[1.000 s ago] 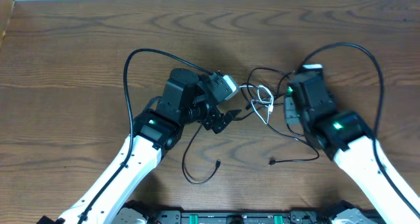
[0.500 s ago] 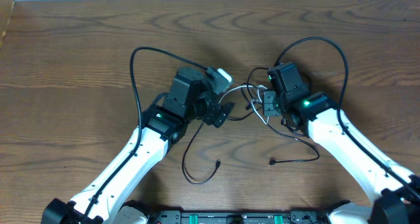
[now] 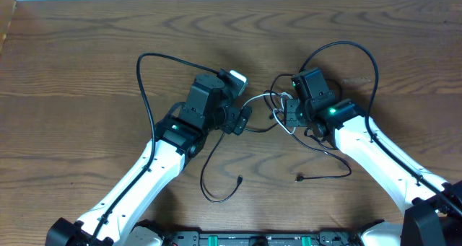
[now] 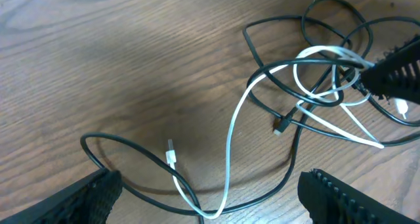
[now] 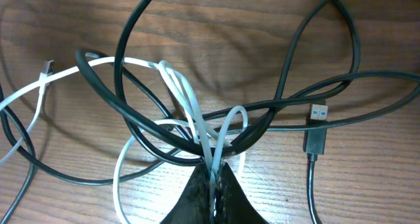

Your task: Untangle cables

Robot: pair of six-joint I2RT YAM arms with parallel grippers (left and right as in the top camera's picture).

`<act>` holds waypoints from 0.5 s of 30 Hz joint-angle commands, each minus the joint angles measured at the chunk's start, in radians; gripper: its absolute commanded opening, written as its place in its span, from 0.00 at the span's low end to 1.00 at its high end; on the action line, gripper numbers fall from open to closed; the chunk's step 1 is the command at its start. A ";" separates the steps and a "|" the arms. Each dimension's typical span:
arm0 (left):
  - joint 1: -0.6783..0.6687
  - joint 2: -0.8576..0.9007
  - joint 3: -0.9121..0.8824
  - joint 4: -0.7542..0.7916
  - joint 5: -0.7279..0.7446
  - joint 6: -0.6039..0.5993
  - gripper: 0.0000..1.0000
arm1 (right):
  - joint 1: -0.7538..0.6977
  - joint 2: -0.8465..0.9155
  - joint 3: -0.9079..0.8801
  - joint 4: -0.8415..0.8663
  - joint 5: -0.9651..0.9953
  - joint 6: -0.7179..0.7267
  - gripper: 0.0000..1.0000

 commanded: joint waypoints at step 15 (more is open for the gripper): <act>-0.002 0.003 0.012 -0.029 -0.007 -0.017 0.91 | -0.026 -0.269 0.185 0.001 0.057 -0.179 0.01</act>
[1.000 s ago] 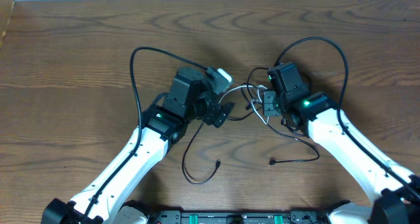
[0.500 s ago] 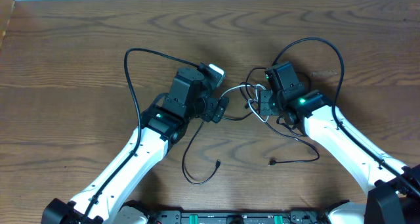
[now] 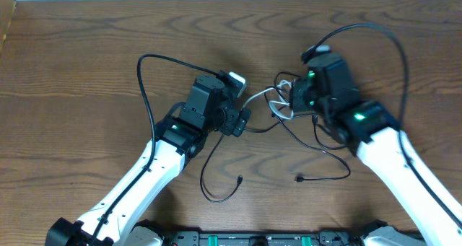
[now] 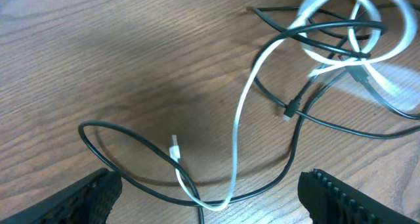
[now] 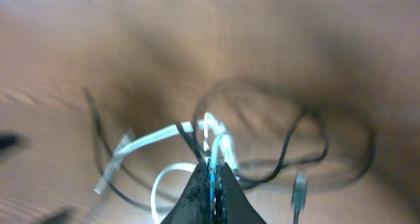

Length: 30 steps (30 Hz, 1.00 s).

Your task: Untangle cables

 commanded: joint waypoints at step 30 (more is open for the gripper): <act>-0.001 0.003 0.012 -0.032 -0.005 -0.010 0.91 | -0.148 -0.325 0.089 0.180 0.564 -0.455 0.01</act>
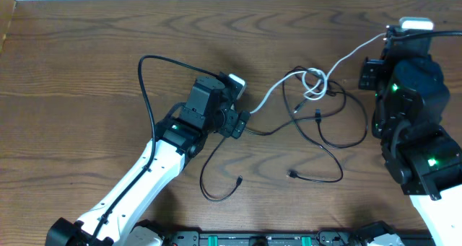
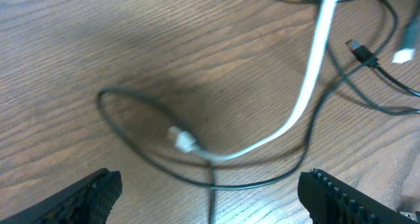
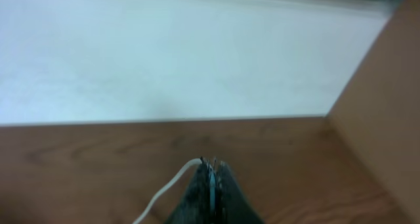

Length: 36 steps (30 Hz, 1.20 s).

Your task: Untangle cables

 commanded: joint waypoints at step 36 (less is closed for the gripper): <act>-0.001 0.003 0.012 -0.002 -0.005 -0.010 0.91 | -0.051 0.108 0.013 -0.016 -0.195 -0.100 0.01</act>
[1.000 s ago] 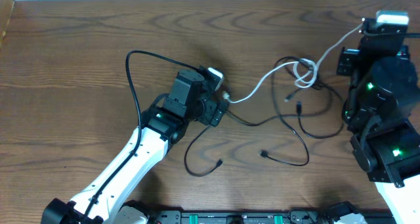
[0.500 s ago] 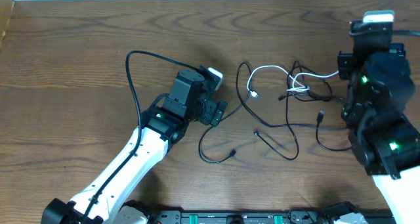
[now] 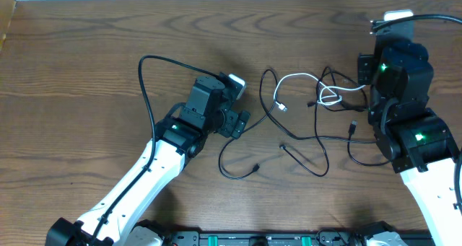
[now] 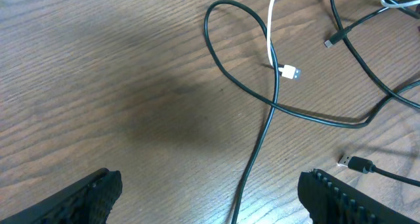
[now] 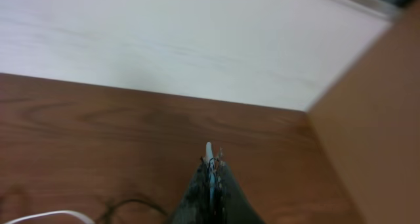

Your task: Untangle cables

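Note:
The white cable [image 3: 299, 77] curves from its free USB plug [image 3: 282, 108] across the black cables [image 3: 323, 139] to my right gripper [image 3: 367, 84], which is shut on it. In the right wrist view the white cable [image 5: 209, 150] pokes up between the closed fingers of the right gripper [image 5: 210, 165]. My left gripper [image 3: 242, 122] hangs left of the cables, and in its wrist view the left gripper [image 4: 209, 184] is open. Below it lie a black cable loop [image 4: 262, 106], the white plug [image 4: 289, 71] and a black plug [image 4: 357, 163].
Another black cable [image 3: 148, 87] arcs from behind the left arm over the wooden table [image 3: 72, 73]. A loose black end [image 3: 242, 172] lies near the front middle. The table's back edge meets a white wall [image 5: 164, 40], with a brown side panel [image 5: 374, 106] at right.
The right gripper has come down and slightly left from the back right corner. The white cable, then taut toward the left gripper, now lies slack with its plug further right. The black cables shifted right.
My right gripper was shut on the white cable inside the knot at mid-table, the left gripper open beside it. Then it held the cable higher, then far back right with the cable stretched. Now the white plug lies free and the cables are spread out.

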Robot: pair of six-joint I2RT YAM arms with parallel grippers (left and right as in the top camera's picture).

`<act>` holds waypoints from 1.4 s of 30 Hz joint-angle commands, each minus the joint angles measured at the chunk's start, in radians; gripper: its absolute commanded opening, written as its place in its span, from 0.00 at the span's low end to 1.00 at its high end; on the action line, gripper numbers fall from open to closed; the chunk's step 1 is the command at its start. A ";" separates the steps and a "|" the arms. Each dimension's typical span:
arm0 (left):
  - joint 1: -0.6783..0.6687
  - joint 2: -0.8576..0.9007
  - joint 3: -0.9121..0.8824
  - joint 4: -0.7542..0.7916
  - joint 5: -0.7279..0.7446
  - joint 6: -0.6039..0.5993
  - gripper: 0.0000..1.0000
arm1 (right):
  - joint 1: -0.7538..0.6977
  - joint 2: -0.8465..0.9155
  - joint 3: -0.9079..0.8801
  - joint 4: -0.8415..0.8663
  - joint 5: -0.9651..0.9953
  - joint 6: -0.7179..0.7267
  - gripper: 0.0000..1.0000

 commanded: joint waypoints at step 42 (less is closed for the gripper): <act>-0.001 0.003 0.012 0.001 -0.006 -0.009 0.91 | 0.080 0.233 0.012 -0.360 -0.534 0.411 0.80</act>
